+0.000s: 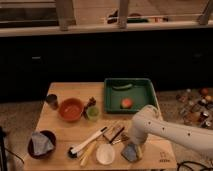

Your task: Place sponge in red bowl

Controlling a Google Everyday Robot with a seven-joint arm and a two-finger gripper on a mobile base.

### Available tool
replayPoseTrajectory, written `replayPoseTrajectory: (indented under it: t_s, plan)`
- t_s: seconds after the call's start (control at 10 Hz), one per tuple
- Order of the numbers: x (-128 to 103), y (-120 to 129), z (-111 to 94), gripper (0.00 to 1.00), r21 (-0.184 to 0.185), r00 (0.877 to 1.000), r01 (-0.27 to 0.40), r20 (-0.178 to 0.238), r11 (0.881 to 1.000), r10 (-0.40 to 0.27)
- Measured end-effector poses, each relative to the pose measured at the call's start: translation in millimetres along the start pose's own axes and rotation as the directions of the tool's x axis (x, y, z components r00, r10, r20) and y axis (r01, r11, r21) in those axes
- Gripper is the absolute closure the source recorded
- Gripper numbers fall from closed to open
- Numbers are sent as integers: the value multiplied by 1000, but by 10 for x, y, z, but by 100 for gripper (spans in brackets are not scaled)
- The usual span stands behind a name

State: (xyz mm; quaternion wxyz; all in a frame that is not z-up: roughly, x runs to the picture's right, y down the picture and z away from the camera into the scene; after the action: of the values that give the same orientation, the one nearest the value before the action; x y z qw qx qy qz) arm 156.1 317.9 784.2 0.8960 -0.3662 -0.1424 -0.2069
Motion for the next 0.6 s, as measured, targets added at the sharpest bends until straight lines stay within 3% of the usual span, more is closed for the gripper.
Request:
replayPoseTrajectory:
  t_s: [0.4, 0.6]
  plan:
    - [-115, 82, -180, 20, 80, 999, 29, -21, 996, -28]
    - [-142, 129, -215, 20, 99, 999, 45, -21, 994, -43]
